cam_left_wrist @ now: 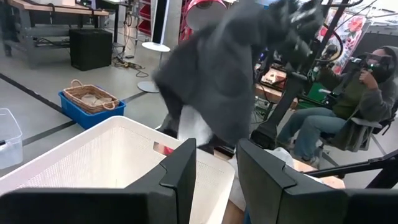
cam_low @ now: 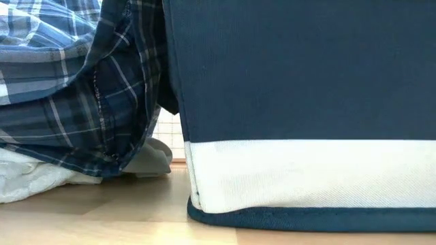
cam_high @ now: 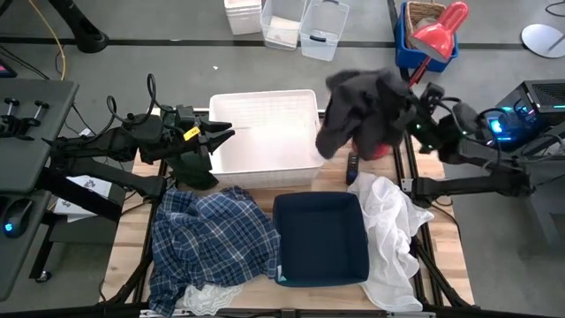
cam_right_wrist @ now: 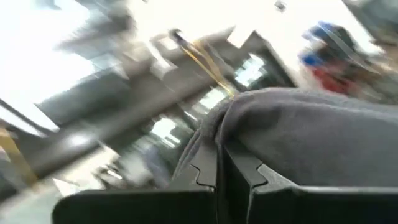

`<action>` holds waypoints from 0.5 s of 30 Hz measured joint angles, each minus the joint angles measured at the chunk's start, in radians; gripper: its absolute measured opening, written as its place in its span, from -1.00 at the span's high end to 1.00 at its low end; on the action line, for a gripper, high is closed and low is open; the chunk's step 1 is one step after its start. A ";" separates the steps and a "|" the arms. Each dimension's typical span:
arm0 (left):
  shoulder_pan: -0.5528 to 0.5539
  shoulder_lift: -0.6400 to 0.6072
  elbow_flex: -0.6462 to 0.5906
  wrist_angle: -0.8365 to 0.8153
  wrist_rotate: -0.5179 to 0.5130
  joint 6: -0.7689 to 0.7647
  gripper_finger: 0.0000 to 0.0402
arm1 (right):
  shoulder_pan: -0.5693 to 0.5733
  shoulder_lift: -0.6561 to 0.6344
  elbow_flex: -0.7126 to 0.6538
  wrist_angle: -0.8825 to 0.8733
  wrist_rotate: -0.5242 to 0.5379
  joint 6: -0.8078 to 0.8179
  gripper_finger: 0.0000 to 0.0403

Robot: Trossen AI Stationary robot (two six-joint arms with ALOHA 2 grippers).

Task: Sort clothes
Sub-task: Put the gray shorts into the white laundry bin

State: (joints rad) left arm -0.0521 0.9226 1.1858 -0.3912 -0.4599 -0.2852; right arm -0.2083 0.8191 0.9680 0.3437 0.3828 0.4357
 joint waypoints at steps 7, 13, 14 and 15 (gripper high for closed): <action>0.000 0.000 0.000 0.000 -0.026 0.000 0.47 | -0.046 0.272 0.092 0.432 -0.299 0.091 1.00; 0.000 0.000 0.000 0.000 -0.041 0.000 0.47 | -0.055 0.567 0.447 0.457 -0.543 0.118 1.00; 0.000 0.000 0.000 0.000 -0.042 0.000 0.47 | -0.056 0.617 0.515 0.446 -0.572 0.118 1.00; 0.000 0.000 0.000 0.000 -0.042 0.000 0.47 | -0.058 0.667 0.584 0.431 -0.599 0.126 1.00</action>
State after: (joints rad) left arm -0.0521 0.9226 1.1858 -0.3912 -0.5018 -0.2848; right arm -0.2662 1.4857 1.5522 0.7745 -0.2167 0.5615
